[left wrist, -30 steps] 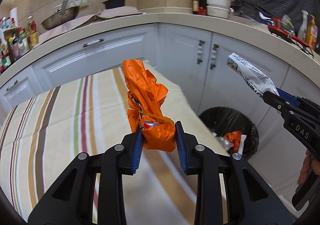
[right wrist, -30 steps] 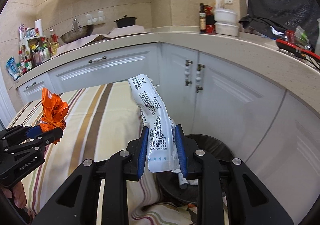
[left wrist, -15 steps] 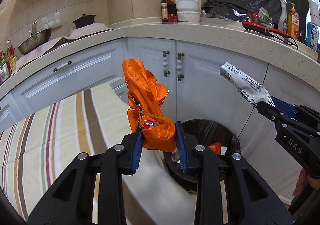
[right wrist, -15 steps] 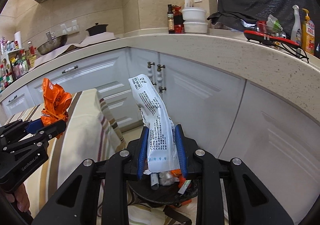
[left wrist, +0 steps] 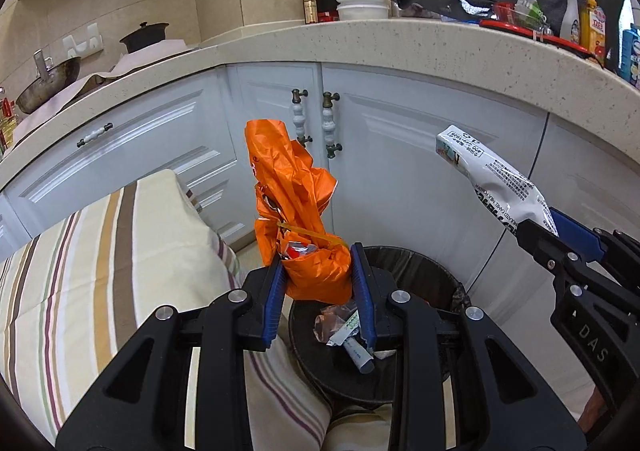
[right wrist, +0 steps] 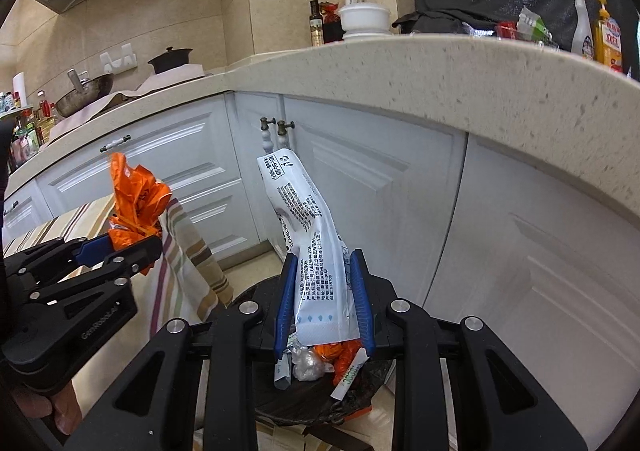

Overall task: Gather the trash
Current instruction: 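Carry the orange bag and snack wrapper over the bin and open both grippers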

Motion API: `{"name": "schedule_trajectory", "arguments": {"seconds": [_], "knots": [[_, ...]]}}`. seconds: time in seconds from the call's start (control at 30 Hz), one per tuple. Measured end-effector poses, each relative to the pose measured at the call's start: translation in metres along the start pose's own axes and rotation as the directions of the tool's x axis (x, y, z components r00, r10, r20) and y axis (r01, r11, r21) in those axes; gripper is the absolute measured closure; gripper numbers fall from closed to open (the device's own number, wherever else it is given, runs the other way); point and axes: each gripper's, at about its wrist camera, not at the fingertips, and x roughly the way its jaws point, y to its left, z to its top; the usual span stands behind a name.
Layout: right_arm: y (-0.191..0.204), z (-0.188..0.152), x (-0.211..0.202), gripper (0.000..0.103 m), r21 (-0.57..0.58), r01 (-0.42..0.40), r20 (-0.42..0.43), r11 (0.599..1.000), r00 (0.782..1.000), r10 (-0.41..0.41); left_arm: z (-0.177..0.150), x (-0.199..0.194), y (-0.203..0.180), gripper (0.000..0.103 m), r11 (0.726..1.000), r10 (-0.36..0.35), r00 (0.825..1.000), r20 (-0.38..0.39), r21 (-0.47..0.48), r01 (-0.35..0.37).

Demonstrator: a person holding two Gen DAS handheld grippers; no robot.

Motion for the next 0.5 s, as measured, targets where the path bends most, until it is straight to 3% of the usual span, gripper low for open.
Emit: {"name": "schedule_trajectory", "arguments": {"seconds": [0.4, 0.43, 0.47, 0.5], "knots": [[-0.007, -0.01, 0.025, 0.075, 0.003, -0.008, -0.041, 1.0, 0.999, 0.008, 0.0, 0.026, -0.01, 0.072, 1.0, 0.007, 0.999, -0.051, -0.024, -0.008], [-0.007, -0.01, 0.028, 0.075, 0.002, -0.009, -0.042, 1.0, 0.999, 0.009, 0.0, 0.028, -0.011, 0.07, 0.999, 0.011, 0.998, -0.056, -0.033, -0.013], [-0.007, -0.011, 0.031, 0.073, -0.002, -0.013, -0.044, 1.0, 0.999, 0.013, 0.0, 0.031, -0.012, 0.055, 0.999, 0.014, 0.998, -0.063, -0.04, -0.016], [-0.007, -0.01, 0.035, 0.06, -0.006, -0.014, -0.048, 1.0, 0.999, 0.014, -0.001, 0.035, -0.012, 0.045, 0.999, 0.023, 0.997, -0.073, -0.046, -0.027]]}}
